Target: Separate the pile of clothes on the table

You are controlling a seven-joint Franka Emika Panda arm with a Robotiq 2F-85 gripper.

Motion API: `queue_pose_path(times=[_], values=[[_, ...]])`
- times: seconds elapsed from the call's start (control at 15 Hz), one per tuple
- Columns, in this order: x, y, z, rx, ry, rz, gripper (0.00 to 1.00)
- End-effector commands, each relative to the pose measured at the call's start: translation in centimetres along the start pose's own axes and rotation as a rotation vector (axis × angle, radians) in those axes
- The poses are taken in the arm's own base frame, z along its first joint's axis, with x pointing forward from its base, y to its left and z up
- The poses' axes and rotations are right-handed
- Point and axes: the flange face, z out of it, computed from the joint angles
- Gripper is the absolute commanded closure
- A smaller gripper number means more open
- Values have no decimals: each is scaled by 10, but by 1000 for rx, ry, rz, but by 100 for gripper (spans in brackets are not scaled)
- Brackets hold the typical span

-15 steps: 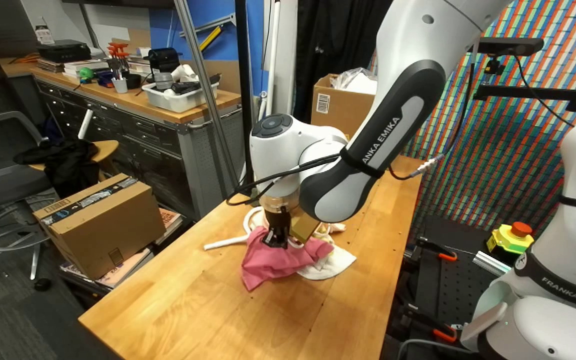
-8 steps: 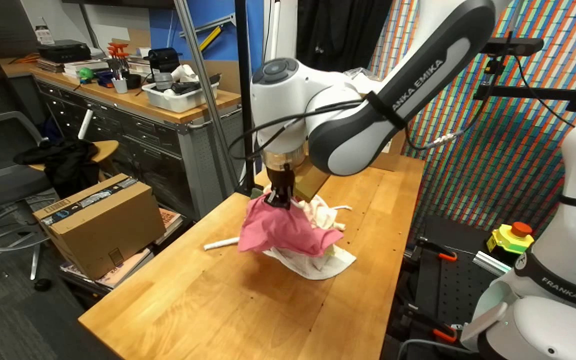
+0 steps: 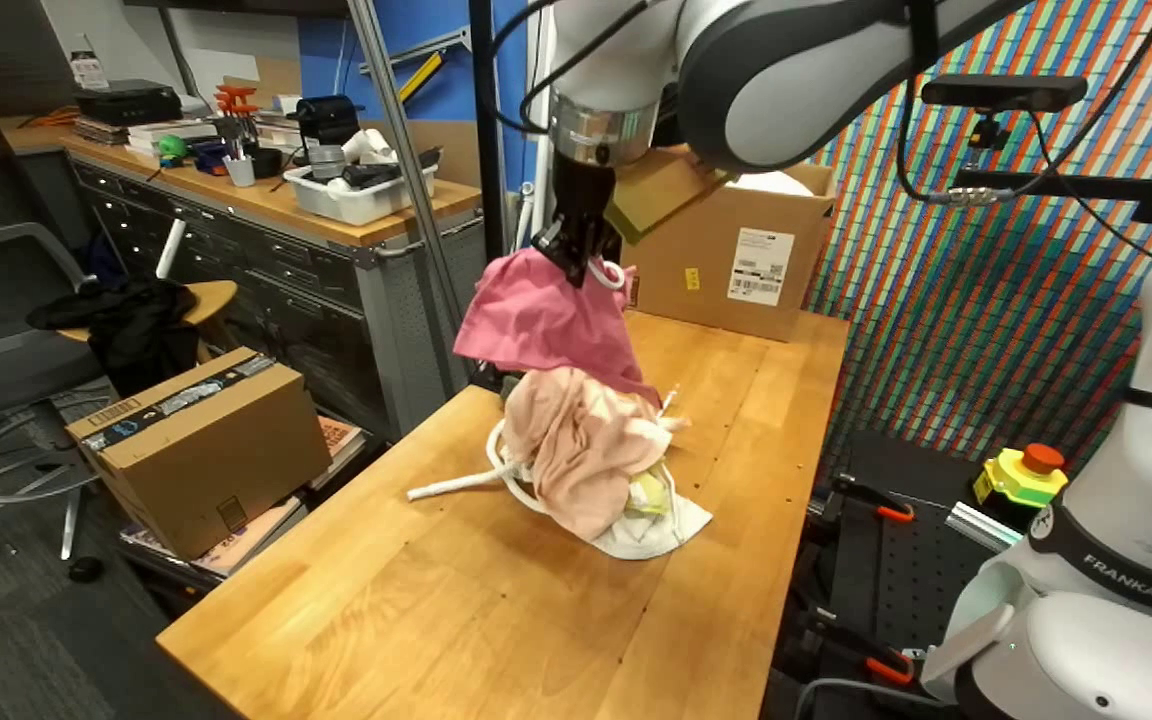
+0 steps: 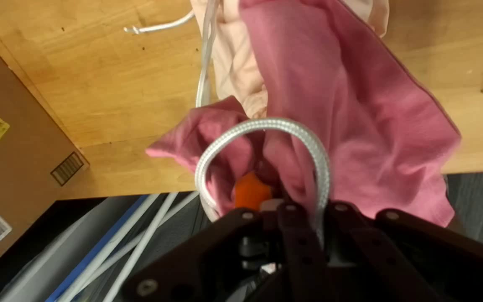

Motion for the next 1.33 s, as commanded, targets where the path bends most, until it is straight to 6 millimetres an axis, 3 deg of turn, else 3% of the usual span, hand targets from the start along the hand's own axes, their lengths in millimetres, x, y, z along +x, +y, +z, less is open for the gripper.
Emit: queue_pose_path(times=[0.0, 0.27, 0.8, 1.07, 1.27], values=[[9, 28, -54, 0, 121, 129, 94], [26, 59, -96, 2, 234, 305, 94], [47, 126, -148, -13, 401, 656, 94], [57, 158, -154, -59, 481, 829, 94], [64, 181, -138, -129, 515, 910, 94]])
